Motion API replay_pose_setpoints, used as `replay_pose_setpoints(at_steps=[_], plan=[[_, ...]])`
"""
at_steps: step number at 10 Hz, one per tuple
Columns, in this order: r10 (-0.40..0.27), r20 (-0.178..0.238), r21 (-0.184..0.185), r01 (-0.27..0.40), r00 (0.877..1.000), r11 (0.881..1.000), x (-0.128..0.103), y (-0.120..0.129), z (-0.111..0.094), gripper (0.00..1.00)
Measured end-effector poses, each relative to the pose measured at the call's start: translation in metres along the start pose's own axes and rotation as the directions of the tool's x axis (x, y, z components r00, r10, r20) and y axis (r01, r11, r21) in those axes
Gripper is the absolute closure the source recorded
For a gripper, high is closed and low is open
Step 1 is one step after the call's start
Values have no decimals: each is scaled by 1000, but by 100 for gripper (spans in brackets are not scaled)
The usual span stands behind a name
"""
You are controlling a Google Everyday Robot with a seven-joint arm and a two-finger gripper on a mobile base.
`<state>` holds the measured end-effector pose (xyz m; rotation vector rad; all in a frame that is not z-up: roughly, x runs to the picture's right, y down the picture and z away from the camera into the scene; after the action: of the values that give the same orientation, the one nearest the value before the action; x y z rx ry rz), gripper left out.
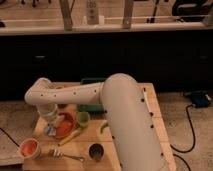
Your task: Wipe red bowl with towel
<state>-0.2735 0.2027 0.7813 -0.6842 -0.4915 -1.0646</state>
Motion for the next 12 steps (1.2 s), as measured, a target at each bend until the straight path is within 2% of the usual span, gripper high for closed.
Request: replay_pose_setpoints(at_steps=[2, 4, 5, 9, 12], plan=[[7, -3, 8, -7, 1000, 1000, 1, 19, -4, 100], [51, -13, 6, -51, 999, 999, 16, 48, -8, 100], [72, -18, 6, -72, 997, 997, 25, 53, -9, 100], [120, -49, 4, -120, 992, 993, 70, 39, -15, 100], [100, -52, 1, -100, 994, 995, 72, 12, -13, 100]])
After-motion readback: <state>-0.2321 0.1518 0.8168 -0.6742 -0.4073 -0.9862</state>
